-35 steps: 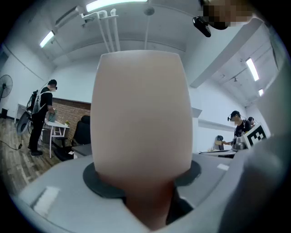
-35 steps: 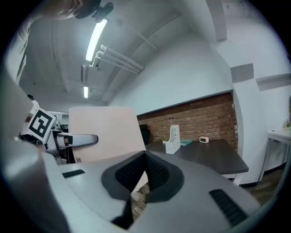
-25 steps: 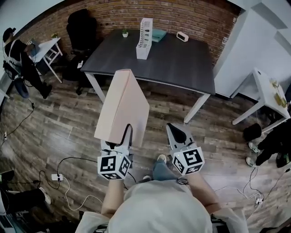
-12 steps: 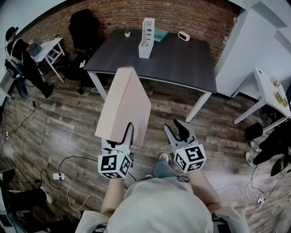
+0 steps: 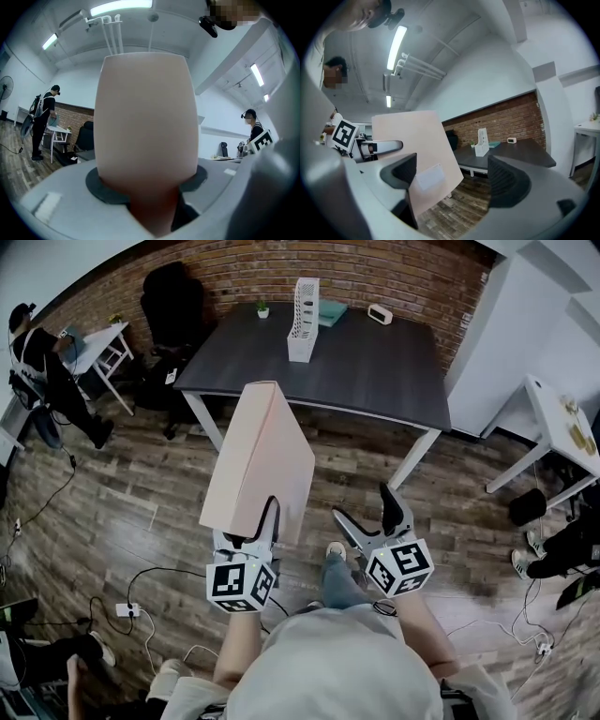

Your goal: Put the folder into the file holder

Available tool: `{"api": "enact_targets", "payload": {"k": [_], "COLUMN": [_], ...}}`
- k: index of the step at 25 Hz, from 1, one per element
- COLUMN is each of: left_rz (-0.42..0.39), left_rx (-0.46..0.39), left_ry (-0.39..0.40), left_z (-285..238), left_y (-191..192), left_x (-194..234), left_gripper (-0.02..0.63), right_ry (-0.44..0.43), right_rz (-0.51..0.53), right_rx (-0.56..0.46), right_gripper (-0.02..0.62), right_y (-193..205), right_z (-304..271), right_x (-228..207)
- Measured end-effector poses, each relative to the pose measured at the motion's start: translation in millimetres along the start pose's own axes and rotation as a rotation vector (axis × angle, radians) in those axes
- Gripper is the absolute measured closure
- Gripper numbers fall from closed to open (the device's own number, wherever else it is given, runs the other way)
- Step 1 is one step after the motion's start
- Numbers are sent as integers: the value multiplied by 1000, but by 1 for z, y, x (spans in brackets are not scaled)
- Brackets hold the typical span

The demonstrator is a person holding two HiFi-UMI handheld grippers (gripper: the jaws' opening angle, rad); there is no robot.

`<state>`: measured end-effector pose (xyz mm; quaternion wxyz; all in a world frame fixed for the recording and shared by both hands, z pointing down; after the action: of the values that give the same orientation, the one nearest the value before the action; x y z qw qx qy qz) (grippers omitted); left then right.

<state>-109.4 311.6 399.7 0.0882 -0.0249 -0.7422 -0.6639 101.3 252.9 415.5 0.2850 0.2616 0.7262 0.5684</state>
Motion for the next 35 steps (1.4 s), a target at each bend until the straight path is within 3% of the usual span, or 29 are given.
{"api": "enact_targets", "payload": {"k": [15,21,35], "left_rz": [5,6,-12], "left_rx": [20,23,-19], "left_ry": [-9,-22,-61], "left_z": [-76,-141,-308], "left_y": [3,-4,-61], "left_x": [21,42,71], "left_gripper": [336,336,336], "right_ry": [-23,-30,-71], "right_rz": [-13,10,48], "right_rx": [11,13,1], "right_gripper": [141,140,133], "right_y": [-4,-21,-86], "right_z": [-66,-125,-259], "right_x": [-47,-87,-196]}}
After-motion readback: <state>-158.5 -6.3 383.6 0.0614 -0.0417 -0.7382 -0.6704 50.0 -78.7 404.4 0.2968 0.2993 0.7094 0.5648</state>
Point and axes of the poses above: the fingertips, and each gripper's own axes: z backward along the fingers, x to its left, y out of its underside, the point moved 4 cm from there along z, backward along the fingers, and after that the axes turned 7 degrees about x, right-handed, at the moved point
